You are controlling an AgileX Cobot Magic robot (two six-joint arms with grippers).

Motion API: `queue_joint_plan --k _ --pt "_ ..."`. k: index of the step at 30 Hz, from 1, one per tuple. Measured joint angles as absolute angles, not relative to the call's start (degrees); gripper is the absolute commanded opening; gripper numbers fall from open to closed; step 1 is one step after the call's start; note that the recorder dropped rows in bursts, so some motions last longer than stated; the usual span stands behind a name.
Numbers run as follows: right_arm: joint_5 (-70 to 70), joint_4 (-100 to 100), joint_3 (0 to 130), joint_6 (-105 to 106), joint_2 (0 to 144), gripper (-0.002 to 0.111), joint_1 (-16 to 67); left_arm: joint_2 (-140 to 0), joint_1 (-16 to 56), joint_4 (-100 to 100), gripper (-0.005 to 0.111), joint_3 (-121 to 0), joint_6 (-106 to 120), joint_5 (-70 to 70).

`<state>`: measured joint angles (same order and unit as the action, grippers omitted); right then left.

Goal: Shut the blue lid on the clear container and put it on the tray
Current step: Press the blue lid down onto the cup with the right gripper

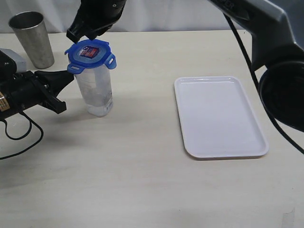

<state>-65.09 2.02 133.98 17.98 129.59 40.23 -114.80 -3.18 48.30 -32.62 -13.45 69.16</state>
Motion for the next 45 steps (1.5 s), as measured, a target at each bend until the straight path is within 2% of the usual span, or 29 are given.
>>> queue_joint_plan --k 5,17,45 --pt "-68.4 0.9 134.0 17.3 129.6 0.004 39.3 -114.8 -3.2 48.2 0.0 -32.6 -13.5 69.2" --pt "-69.3 12.5 134.0 22.9 130.1 0.004 37.7 -114.8 -3.2 48.1 0.0 -32.6 -13.5 69.2" --pt "-69.3 14.3 134.0 23.3 132.5 0.004 37.7 -114.8 -3.2 47.9 0.0 -32.6 -13.5 69.2"
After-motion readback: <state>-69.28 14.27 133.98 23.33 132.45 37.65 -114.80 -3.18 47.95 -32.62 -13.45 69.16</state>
